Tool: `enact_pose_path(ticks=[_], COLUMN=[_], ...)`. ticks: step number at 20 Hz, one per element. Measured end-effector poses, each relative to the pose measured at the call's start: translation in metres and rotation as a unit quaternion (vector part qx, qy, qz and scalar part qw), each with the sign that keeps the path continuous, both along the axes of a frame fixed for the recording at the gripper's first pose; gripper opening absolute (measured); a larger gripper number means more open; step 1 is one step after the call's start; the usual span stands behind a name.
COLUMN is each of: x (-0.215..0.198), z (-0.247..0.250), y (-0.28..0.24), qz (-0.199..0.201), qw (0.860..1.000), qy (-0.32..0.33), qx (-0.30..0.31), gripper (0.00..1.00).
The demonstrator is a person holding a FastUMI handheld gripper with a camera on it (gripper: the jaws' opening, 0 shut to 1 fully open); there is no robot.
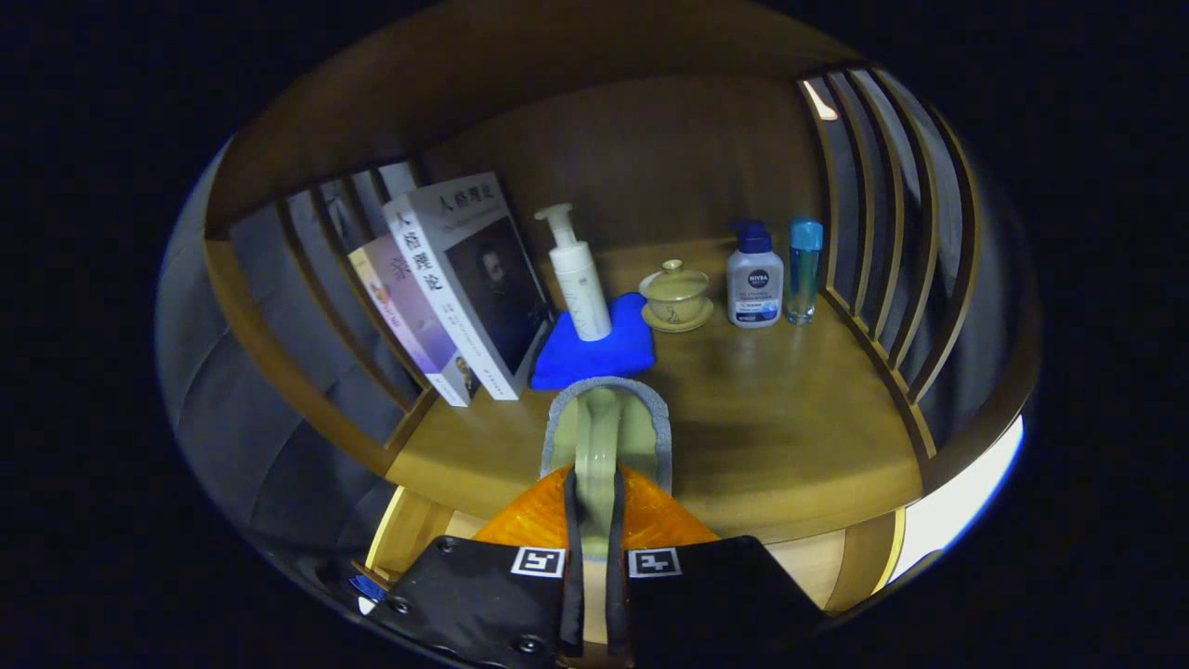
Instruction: Pull open the drawer, take out the items inside it, and place them on the countertop above the cabinet.
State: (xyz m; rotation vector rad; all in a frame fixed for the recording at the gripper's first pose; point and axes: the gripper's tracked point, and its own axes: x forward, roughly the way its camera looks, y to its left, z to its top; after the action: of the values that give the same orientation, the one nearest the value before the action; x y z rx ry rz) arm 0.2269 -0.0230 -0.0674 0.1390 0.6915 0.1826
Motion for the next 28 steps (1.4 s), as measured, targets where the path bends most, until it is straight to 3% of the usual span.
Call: enact_pose_path(ticks=[6, 17, 19, 21, 24, 26, 28], x=[0.029, 0.06, 0.059, 0.061, 0.053, 0.047, 0.028], z=[-0.022, -0.029, -0.033, -0.03, -0.017, -0.005, 0.01], y=[-0.011, -0.004, -0.002, -0.003, 0.003, -0.005, -0.001], qz=[-0.039, -0.057, -0.051, -0.047, -0.032, -0.031, -0.025], qw=[0.999, 0.998, 0.998, 0.998, 0.998, 0.994, 0.99], qy=[0.036, 0.009, 0.009, -0.008, -0.044, -0.081, -0.109], qx=[-0.007, -0.008, -0.017, -0.028, -0.035, -0.071, -0.086], gripper=[0.11, 0.17, 0.22, 0.32, 0.73, 1.0, 0.99])
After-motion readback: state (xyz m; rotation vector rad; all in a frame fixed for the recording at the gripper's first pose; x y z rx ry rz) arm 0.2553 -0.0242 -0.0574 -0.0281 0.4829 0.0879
